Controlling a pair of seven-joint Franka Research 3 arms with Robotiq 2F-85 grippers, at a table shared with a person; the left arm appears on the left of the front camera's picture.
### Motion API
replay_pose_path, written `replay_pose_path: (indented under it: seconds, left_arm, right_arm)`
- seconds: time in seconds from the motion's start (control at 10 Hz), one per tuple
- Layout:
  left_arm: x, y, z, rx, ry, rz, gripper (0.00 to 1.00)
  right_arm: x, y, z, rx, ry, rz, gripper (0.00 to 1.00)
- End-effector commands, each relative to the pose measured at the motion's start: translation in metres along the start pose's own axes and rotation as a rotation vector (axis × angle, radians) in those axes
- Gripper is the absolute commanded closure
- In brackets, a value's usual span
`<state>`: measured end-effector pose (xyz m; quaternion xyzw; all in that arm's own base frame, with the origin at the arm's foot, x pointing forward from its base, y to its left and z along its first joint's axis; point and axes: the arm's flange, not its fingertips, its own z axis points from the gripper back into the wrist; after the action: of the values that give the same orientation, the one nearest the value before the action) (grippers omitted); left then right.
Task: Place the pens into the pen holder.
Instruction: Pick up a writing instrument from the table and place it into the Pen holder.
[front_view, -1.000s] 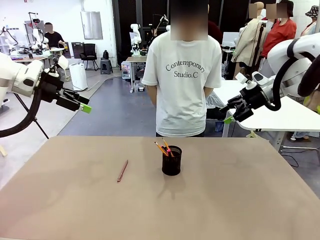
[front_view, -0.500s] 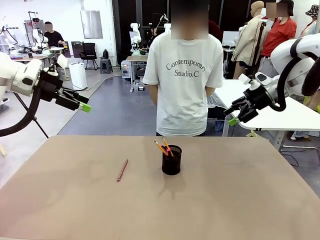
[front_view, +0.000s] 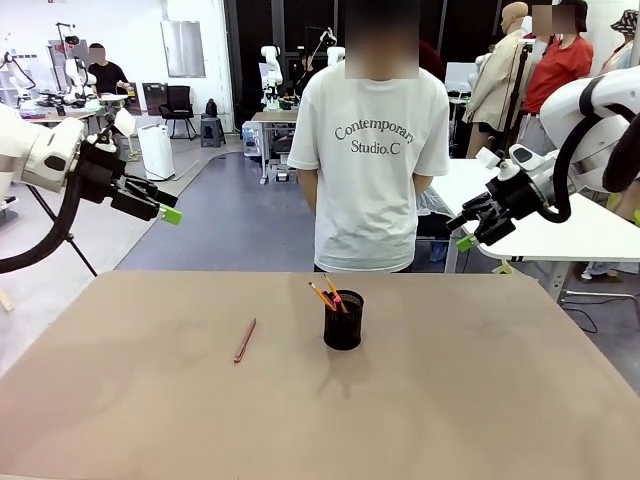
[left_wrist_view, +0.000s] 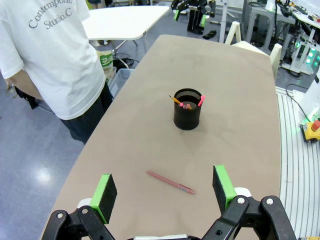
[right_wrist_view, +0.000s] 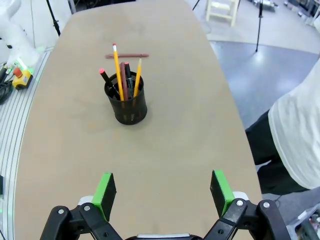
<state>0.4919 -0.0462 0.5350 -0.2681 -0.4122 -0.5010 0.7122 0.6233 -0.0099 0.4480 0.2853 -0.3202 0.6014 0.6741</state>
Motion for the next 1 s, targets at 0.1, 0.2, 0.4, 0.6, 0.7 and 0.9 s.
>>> replay_pose_path:
  seconds: [0.1, 0.2, 0.4, 0.6, 0.7, 0.9]
  left_arm:
    - [0.001, 0.000, 0.001, 0.002, 0.000, -0.001, 0.00]
    - [0.001, 0.000, 0.001, 0.002, 0.000, -0.001, 0.00]
    - [0.001, 0.000, 0.001, 0.002, 0.000, -0.001, 0.00]
    - [0.000, 0.000, 0.000, 0.000, 0.000, 0.000, 0.00]
    - [0.013, -0.013, -0.001, 0.102, 0.186, -0.014, 0.00]
    - [0.039, -0.044, -0.005, 0.186, 0.339, 0.012, 0.00]
  right_arm:
    - [0.002, -0.001, 0.000, -0.010, -0.006, 0.003, 0.00]
    - [0.002, -0.001, 0.000, -0.010, -0.006, 0.003, 0.00]
    - [0.002, -0.001, 0.000, -0.010, -0.006, 0.003, 0.00]
    - [0.002, -0.001, 0.000, -0.010, -0.006, 0.003, 0.00]
    - [0.002, -0.001, 0.000, -0.010, -0.006, 0.003, 0.00]
    - [0.002, -0.001, 0.000, -0.010, -0.006, 0.003, 0.00]
